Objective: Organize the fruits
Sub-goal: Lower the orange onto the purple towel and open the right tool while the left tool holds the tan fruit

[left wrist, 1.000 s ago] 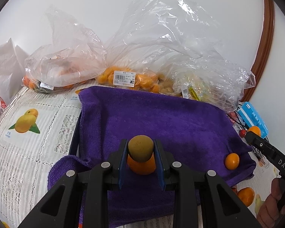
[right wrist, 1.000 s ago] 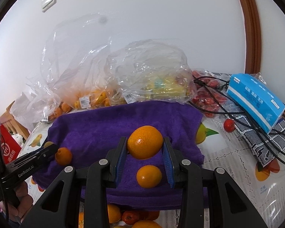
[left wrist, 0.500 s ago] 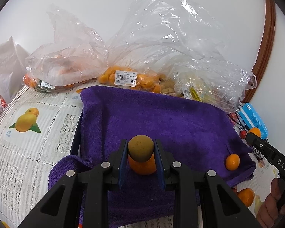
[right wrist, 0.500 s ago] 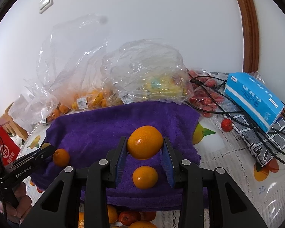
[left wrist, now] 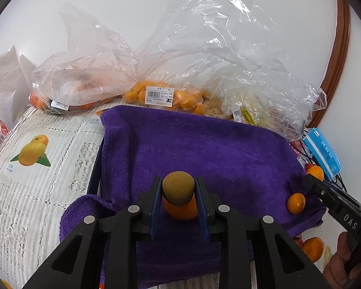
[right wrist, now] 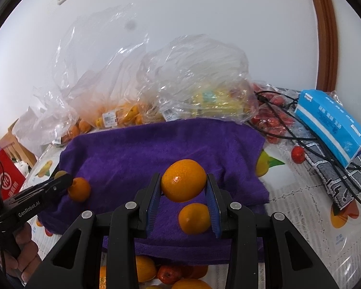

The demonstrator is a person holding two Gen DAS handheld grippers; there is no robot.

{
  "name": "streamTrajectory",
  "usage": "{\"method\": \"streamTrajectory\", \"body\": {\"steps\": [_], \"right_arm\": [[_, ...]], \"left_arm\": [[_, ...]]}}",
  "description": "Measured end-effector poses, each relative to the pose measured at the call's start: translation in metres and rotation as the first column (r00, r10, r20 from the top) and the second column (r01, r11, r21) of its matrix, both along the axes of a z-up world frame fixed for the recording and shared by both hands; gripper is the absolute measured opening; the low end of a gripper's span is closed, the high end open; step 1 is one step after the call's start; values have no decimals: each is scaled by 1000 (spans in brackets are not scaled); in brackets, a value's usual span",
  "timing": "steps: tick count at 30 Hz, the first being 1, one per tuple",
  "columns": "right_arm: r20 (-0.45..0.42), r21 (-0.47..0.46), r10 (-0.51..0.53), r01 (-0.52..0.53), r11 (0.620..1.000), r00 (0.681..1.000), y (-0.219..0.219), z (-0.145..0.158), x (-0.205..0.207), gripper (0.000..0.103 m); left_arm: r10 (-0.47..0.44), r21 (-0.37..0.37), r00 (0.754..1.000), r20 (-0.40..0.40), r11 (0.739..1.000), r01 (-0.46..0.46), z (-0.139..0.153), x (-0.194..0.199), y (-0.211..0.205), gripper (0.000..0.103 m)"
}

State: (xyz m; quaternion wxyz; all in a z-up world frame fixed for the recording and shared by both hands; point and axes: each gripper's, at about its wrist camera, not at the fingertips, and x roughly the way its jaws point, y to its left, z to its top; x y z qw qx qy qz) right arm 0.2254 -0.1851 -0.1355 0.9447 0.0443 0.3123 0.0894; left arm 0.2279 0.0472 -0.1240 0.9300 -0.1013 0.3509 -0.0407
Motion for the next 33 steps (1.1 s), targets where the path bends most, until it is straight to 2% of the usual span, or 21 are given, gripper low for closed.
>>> {"method": "streamTrajectory", "body": {"steps": [20, 33], "right_arm": [[-65, -63, 48, -52, 997, 997, 18, -16, 5, 36], [-57, -107, 61, -67, 992, 997, 25, -18, 4, 37]], "left_arm": [[-13, -10, 1000, 2, 1000, 13, 0, -2, -1, 26], [-38, 7, 999, 1, 999, 38, -1, -3, -8, 26]]}}
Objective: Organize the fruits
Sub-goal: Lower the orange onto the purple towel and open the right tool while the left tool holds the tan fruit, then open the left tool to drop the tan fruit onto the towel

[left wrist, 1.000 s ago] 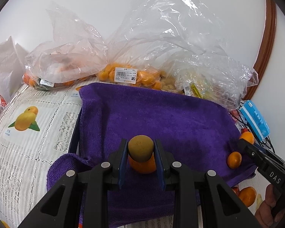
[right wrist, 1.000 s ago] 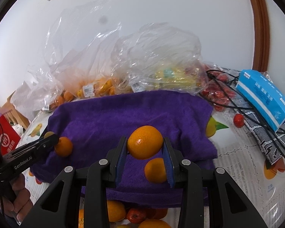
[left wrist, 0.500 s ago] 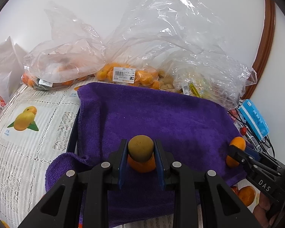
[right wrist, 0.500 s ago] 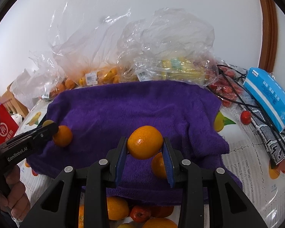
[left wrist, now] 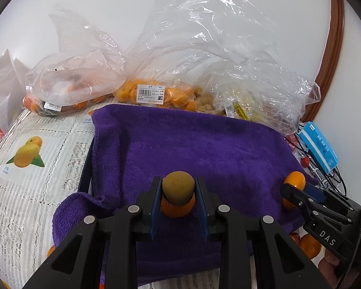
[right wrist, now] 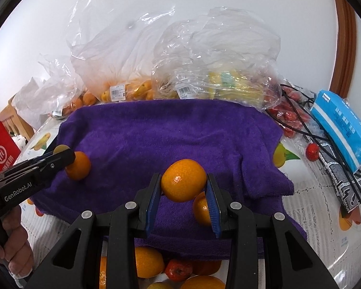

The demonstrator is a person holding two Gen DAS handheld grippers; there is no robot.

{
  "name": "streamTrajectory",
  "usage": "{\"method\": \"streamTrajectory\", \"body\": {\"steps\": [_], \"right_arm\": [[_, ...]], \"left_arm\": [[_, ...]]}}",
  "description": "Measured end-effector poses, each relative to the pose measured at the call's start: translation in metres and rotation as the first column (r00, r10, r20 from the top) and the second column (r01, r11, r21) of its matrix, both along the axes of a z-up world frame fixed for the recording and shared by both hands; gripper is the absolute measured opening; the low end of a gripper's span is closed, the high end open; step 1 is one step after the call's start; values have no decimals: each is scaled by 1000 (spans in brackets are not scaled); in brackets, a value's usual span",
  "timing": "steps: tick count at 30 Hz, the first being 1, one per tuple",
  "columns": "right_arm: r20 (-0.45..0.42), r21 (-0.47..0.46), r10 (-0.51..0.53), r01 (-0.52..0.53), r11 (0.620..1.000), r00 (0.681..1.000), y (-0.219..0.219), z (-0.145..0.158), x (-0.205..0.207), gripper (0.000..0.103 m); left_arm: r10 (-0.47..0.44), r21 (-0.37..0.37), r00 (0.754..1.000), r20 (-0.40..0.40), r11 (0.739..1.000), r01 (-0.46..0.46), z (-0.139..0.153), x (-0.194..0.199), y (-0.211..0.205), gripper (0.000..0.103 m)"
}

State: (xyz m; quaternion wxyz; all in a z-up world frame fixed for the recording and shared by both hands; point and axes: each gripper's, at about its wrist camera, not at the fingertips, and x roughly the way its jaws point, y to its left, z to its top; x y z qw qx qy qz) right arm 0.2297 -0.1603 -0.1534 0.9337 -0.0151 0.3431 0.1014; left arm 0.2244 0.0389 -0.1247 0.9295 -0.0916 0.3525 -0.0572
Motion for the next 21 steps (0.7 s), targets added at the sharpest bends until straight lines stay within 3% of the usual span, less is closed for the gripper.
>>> {"method": "streamTrajectory", "body": {"steps": [21], "right_arm": [[5, 23, -28, 28, 999, 1000, -11, 6, 0, 36]], "left_arm": [[-20, 0, 1000, 0, 1000, 20, -1, 0, -3, 26]]}}
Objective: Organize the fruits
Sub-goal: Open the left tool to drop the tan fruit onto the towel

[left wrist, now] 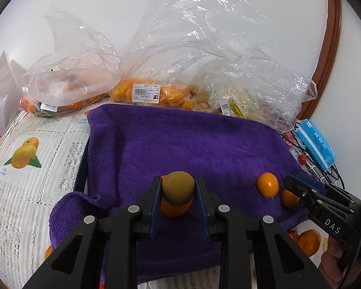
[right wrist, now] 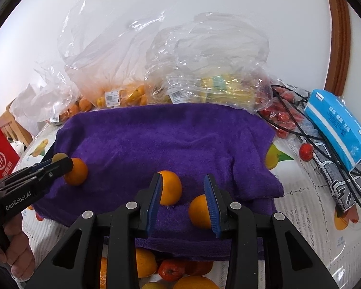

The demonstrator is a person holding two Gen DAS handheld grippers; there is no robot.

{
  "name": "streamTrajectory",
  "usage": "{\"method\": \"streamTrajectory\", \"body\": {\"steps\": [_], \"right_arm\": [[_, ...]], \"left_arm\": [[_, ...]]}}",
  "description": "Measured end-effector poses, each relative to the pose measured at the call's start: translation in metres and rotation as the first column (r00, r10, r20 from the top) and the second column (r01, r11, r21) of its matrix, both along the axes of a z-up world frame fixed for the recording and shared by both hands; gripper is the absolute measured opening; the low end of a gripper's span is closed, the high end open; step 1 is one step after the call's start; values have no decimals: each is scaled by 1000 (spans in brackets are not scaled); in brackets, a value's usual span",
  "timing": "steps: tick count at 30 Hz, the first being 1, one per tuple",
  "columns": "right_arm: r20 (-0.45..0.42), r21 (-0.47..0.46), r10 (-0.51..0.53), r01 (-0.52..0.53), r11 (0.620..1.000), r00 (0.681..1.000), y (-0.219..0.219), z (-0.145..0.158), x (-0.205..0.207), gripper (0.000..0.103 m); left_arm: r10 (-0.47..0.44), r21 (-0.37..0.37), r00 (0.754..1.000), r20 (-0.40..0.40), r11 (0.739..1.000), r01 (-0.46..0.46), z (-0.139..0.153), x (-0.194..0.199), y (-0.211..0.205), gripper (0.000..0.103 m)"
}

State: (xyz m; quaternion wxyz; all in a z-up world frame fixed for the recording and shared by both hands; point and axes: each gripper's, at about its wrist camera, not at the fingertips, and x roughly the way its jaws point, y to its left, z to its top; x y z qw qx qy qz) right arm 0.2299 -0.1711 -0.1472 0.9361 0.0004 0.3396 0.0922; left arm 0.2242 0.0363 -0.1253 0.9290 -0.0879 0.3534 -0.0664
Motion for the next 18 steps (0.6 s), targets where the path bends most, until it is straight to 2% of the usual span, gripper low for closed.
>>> {"method": "streamTrajectory", "body": {"steps": [9, 18], "right_arm": [[-5, -9, 5, -5, 1000, 1000, 2, -1, 1, 36], [-7, 4, -2, 2, 1000, 1000, 0, 0, 1, 37]], "left_arm": [[0, -12, 1000, -8, 1000, 0, -1, 0, 3, 26], [-29, -22, 1000, -13, 999, 28, 1, -1, -1, 36]]}}
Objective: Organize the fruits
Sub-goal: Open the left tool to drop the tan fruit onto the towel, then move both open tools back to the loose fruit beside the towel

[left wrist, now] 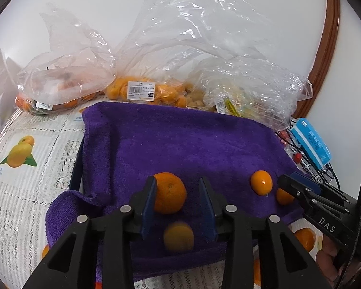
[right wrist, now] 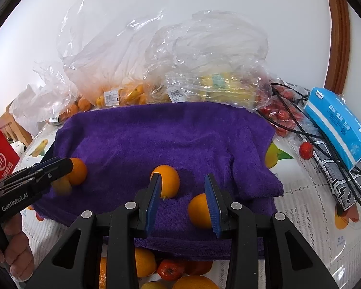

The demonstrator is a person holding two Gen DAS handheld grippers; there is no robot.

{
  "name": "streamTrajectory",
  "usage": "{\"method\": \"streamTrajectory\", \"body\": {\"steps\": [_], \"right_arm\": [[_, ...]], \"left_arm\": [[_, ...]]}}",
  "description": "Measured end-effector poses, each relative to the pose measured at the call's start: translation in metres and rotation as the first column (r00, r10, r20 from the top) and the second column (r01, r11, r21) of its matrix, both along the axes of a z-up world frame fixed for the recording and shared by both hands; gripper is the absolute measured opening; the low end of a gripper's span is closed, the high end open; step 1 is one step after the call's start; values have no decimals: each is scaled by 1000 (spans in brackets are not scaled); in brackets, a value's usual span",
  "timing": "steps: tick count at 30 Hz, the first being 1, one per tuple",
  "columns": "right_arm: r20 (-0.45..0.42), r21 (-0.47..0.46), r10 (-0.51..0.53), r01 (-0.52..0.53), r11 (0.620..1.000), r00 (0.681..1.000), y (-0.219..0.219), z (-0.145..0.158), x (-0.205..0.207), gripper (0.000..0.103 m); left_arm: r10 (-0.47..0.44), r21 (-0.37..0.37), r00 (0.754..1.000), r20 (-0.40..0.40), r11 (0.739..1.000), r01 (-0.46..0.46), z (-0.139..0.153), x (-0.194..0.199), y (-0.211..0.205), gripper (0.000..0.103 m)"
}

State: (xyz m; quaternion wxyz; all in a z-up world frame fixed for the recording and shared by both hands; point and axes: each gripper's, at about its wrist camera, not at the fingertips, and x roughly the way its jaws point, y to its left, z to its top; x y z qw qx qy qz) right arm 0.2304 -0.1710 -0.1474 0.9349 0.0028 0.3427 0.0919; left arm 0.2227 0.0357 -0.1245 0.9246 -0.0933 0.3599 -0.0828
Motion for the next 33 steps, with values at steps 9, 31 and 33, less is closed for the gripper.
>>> {"method": "streamTrajectory", "body": {"steps": [9, 31, 33], "right_arm": [[20, 0, -8, 8, 1000, 1000, 0, 4, -4, 46], [122, 21, 2, -4, 1000, 992, 1, 19, -33, 75], [126, 31, -8, 4, 1000, 992, -2, 19, -39, 76]], "left_arm": [[-12, 5, 1000, -3, 1000, 12, 1, -1, -2, 44], [-1, 22, 998, 68, 1000, 0, 11, -19, -8, 62], [7, 18, 997, 75, 1000, -8, 12, -22, -6, 63]]}}
